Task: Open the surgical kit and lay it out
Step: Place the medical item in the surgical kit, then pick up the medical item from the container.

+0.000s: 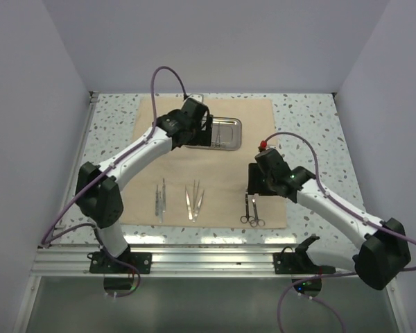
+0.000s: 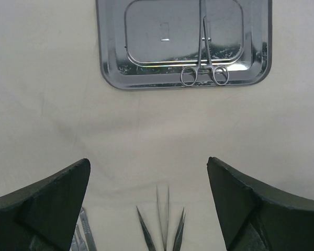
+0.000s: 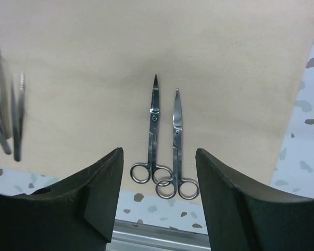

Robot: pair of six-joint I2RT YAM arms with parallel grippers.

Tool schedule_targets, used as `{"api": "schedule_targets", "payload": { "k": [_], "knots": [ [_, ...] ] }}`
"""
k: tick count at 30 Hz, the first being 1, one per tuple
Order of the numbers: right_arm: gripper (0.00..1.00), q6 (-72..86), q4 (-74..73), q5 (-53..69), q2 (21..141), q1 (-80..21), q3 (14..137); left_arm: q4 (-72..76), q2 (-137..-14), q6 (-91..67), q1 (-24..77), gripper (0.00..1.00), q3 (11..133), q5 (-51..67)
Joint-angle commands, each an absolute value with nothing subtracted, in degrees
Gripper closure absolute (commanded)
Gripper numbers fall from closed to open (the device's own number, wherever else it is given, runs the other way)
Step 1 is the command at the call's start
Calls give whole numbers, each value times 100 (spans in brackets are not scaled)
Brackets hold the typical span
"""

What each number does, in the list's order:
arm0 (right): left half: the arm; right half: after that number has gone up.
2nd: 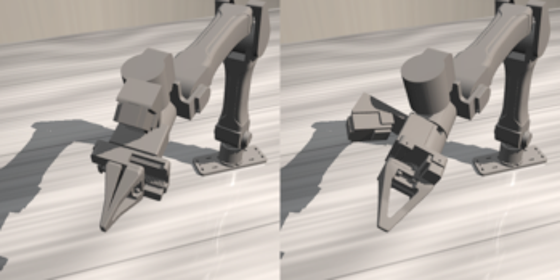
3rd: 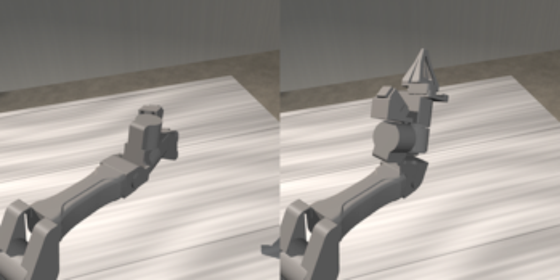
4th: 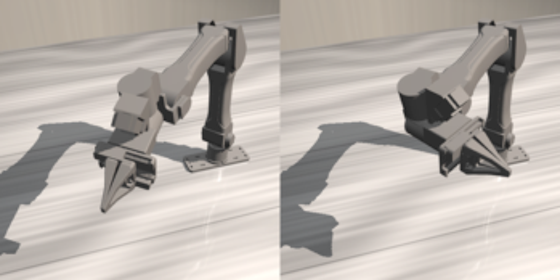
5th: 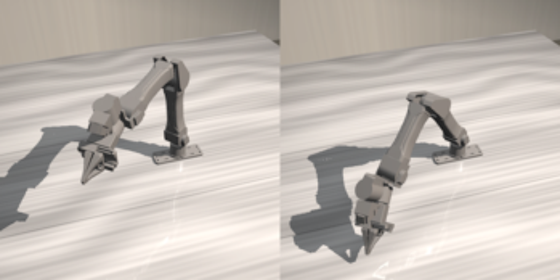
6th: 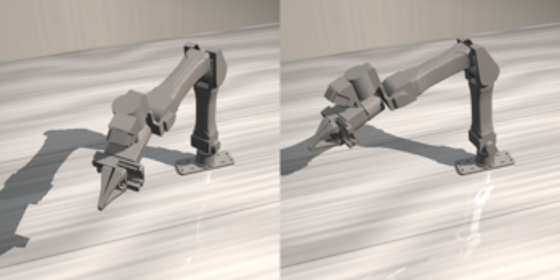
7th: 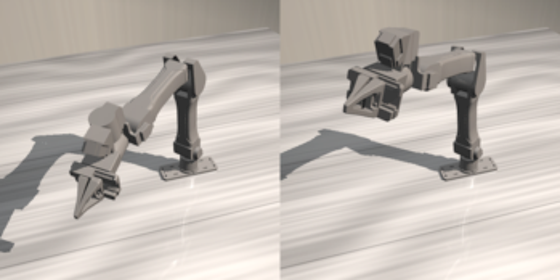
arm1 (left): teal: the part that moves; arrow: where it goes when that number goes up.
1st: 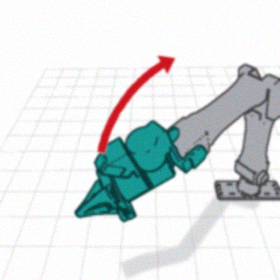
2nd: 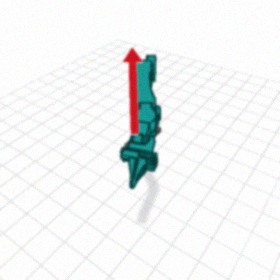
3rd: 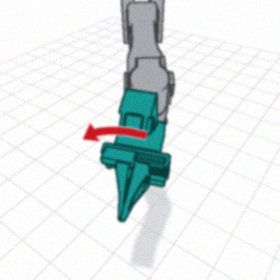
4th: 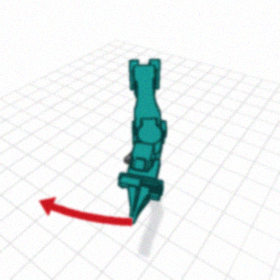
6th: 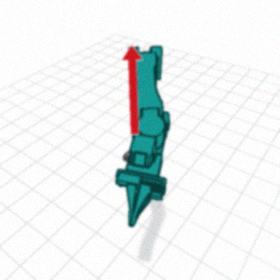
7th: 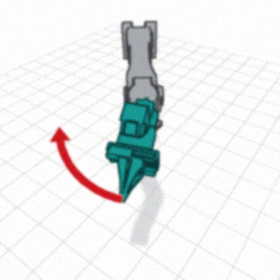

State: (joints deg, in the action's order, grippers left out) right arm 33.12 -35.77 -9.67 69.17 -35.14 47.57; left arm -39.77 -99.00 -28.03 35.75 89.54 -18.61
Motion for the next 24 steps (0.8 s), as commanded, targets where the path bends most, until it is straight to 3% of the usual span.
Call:
{"api": "schedule_targets", "payload": {
  "k": [1, 17, 24],
  "knots": [
    [39, 3138, -4332, -1248, 6373, -3507, 5255, -3736, -10536, -2619, 3630, 3, 9544, -1942],
    [39, 3358, -6116, -1652, 4860, -3507, 5853, -3551, -13895, -2329, 3621, 4, 13041, -1582],
    [40, 3419, -6249, -1688, 5290, -3507, 6108, -3103, -14475, -2312, 3533, 5, 13201, -1635]
  ]
}}
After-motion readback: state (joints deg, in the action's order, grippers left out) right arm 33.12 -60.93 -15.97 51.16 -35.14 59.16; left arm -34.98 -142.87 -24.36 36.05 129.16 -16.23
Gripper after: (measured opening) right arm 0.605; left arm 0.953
